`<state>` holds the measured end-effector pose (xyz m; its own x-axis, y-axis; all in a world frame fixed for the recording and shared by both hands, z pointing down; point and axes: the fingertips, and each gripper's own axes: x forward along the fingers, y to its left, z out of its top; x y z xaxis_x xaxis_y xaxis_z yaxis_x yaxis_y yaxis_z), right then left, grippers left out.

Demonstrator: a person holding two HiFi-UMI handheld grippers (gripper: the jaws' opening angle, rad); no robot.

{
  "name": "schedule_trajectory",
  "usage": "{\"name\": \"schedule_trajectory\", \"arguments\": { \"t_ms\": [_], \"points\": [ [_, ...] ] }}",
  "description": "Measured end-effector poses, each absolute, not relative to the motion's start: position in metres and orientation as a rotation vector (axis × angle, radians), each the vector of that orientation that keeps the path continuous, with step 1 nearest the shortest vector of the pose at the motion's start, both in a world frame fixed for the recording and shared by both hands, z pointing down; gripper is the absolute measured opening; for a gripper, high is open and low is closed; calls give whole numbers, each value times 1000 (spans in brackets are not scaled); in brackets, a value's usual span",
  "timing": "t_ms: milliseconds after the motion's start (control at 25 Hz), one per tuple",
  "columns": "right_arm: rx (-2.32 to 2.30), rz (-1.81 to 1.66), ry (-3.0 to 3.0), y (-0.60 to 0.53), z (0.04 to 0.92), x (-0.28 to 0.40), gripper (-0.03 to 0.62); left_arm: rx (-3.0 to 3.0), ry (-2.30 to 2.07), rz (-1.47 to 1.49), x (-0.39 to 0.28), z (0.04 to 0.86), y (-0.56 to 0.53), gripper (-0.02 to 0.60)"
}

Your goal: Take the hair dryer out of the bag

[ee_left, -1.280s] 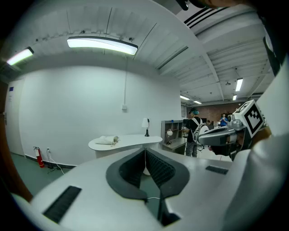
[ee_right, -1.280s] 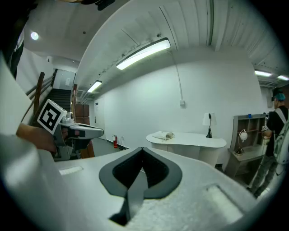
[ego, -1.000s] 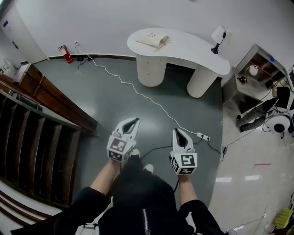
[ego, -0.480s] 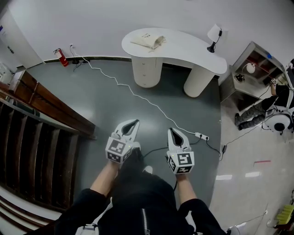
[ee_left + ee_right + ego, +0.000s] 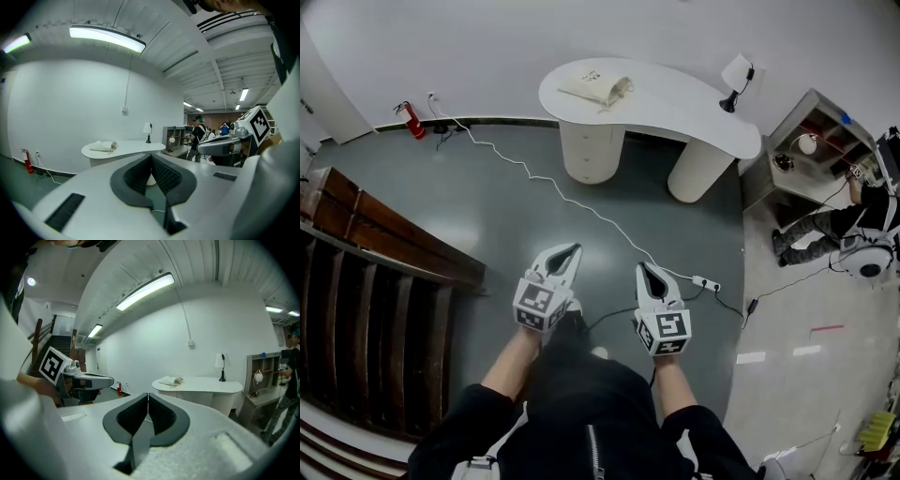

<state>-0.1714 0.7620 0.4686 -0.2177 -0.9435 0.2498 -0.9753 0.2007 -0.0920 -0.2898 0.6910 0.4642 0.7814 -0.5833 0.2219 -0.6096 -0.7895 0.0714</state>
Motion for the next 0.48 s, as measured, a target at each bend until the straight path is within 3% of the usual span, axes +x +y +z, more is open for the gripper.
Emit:
{"name": "schedule_trajectory", "arguments": {
  "t_ms": [480],
  "points": [
    [1932, 334, -2270, 676, 455, -198, 5, 2870, -852, 304, -306, 466, 603, 12]
  ]
}}
